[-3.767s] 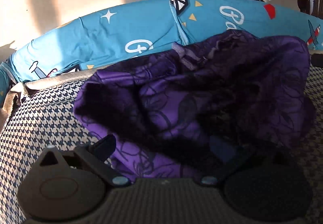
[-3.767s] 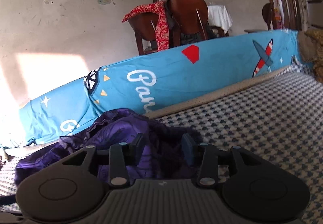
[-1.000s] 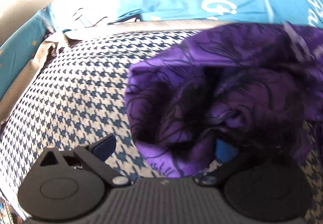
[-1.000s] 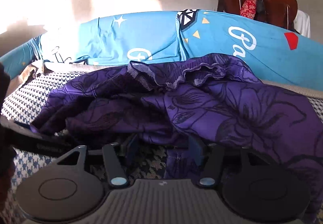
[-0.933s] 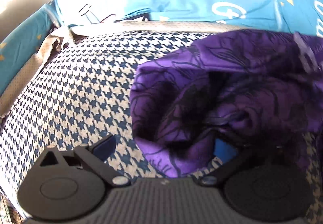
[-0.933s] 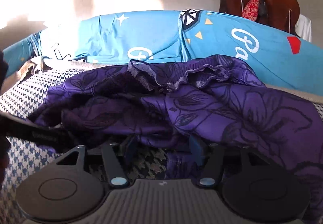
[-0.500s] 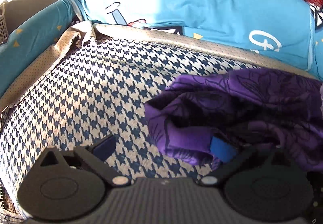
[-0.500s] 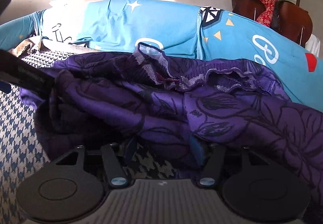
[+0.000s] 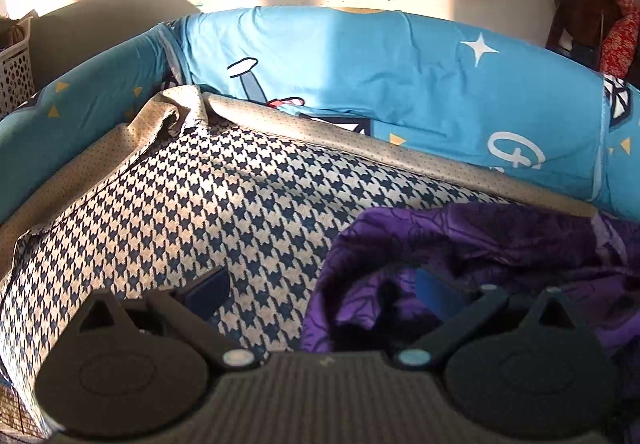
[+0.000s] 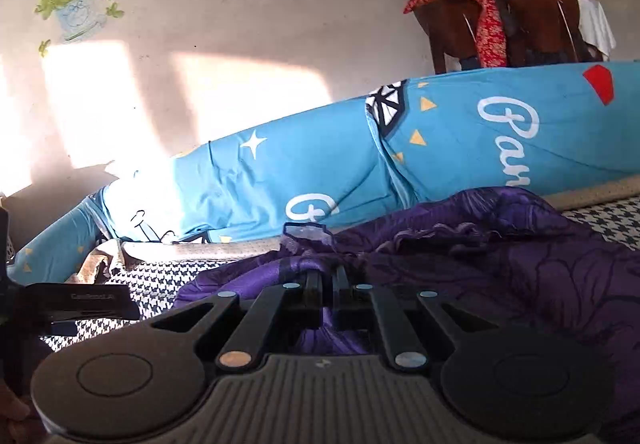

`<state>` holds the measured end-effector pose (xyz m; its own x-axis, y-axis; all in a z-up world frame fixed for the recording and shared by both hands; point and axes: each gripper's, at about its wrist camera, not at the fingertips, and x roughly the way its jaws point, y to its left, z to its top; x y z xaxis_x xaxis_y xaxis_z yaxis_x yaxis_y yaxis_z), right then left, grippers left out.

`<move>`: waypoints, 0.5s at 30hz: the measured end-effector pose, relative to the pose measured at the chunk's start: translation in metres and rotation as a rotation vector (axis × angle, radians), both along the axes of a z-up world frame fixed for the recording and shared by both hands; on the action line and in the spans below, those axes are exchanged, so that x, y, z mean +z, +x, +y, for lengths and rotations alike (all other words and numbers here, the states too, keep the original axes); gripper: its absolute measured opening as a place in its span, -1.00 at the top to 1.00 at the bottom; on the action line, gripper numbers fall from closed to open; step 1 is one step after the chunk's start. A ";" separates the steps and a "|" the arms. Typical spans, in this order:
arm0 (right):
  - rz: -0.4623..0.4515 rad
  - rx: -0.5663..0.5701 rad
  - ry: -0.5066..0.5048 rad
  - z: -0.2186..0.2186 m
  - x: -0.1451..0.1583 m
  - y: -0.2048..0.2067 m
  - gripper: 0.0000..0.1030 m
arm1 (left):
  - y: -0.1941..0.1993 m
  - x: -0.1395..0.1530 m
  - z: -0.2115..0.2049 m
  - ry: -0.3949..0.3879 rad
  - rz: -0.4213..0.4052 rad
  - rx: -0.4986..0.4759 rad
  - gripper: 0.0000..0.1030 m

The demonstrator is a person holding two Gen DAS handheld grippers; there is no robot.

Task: Fold clothes

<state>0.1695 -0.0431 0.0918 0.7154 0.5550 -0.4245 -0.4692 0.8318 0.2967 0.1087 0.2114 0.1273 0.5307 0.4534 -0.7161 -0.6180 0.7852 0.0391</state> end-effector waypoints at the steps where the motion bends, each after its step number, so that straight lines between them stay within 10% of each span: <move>1: 0.010 -0.001 -0.017 0.001 -0.002 0.001 0.86 | 0.000 0.000 -0.004 -0.009 -0.004 -0.022 -0.99; 15: -0.015 0.022 -0.196 0.006 0.007 -0.041 0.45 | 0.007 -0.013 -0.028 -0.094 0.032 -0.171 -0.99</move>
